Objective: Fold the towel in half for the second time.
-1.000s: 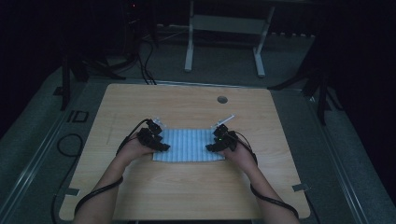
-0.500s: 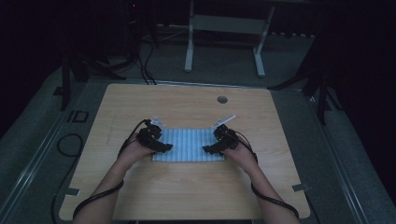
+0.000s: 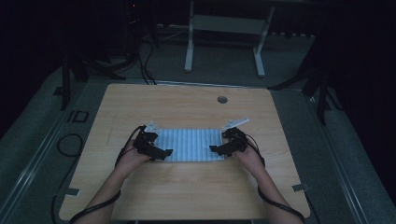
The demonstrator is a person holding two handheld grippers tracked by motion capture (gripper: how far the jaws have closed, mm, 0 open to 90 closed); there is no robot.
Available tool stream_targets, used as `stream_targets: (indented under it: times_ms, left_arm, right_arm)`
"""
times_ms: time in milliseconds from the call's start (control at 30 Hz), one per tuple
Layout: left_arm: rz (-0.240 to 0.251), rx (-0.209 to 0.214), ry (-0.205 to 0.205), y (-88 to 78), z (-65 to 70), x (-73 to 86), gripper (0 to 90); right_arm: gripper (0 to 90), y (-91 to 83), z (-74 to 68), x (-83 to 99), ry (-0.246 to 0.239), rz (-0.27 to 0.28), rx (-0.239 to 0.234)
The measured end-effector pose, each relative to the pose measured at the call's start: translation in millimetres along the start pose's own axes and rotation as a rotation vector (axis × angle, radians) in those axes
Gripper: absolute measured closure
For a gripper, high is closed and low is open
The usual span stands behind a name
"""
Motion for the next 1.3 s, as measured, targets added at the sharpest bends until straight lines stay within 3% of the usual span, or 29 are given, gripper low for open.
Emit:
stream_targets:
  times_ms: [100, 167, 433, 633, 833, 1000, 1100, 1300]
  left_arm:
    - [-0.030, -0.035, 0.001, -2.8, -2.1, 7.6, 2.2]
    - [-0.043, -0.034, -0.009, -4.0, -2.7, 13.1, 1.6]
    - [0.003, -0.018, -0.045, -17.1, -1.5, 23.4, 1.6]
    - [0.031, -0.039, -0.052, -29.1, -3.7, 35.6, 1.6]
    - [0.053, -0.047, -0.087, -39.7, -10.7, 50.5, 1.6]
    - [0.080, -0.076, -0.100, -52.6, -14.3, 62.3, 1.6]
    - [0.085, -0.117, -0.096, -57.7, -17.6, 70.0, 1.7]
    - [0.096, -0.141, -0.140, -68.1, -23.9, 84.2, 1.7]
  right_arm:
    - [13.3, -6.4, 3.6, 6.4, -0.001, 0.005, 0.000]
    - [13.3, -11.5, 6.0, 10.6, -0.004, 0.015, -0.001]
    - [13.3, -28.3, 19.6, 29.2, 0.031, 0.041, 0.037]
    - [13.3, -41.9, 26.5, 50.6, 0.043, 0.032, 0.097]
    - [13.2, -54.5, 34.6, 68.4, 0.085, 0.057, 0.132]
    - [13.2, -67.7, 48.9, 87.0, 0.155, 0.086, 0.200]
    - [13.2, -75.6, 57.5, 97.2, 0.199, 0.089, 0.243]
    - [13.0, -91.3, 69.2, 112.2, 0.255, 0.133, 0.282]
Point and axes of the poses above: each handheld gripper's, and its own axes: y roughly forward along the jaws, x roughly out of its underside, z roughly to its right, the point moved 6 cm from there along y, roughly forward along the jaws, and after that the axes turned 4 degrees about x, right-handed, at the moved point
